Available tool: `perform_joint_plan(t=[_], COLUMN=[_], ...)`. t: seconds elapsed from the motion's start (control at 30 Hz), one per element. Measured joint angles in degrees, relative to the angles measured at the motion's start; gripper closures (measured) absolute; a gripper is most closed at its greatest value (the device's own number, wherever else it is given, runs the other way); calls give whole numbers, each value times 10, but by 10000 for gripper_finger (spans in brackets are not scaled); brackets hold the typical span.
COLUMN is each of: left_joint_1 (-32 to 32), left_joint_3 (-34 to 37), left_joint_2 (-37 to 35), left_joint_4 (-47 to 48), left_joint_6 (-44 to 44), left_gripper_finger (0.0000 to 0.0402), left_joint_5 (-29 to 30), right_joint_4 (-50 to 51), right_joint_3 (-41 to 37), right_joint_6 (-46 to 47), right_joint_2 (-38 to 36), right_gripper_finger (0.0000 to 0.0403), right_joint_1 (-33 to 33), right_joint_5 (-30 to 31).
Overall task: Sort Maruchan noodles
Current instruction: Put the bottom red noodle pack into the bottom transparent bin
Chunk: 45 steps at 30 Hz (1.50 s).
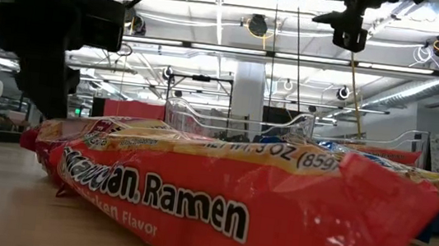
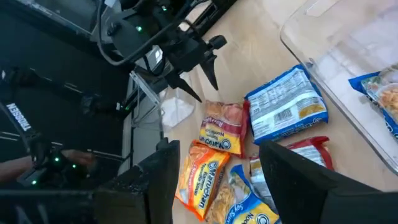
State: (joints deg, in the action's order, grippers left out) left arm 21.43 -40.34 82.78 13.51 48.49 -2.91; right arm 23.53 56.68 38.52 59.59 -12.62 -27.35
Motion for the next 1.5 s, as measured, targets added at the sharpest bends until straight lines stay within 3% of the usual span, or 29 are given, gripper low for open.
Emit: perform_joint_plan(t=[0.3,0.53,1.07,1.5], left_joint_1=[22,22,22,1], left_joint_3=[0,8,43,43], left_joint_2=[13,13,13,13], left_joint_4=[5,-4,-55,-60], left_joint_6=[-47,-74,-95,-179], left_gripper_finger=[110,101,102,173], left_joint_5=[15,20,30,-7], right_joint_4=[35,53,67,-74], right_joint_3=[0,0,-20,-78], right_joint_6=[-22,-37,-43,63], right_joint_2=[-8,-20,-41,-41], right_gripper_finger=[188,188,188,188], right_joint_1=[0,0,-1,-1], right_joint_5=[1,2,36,38])
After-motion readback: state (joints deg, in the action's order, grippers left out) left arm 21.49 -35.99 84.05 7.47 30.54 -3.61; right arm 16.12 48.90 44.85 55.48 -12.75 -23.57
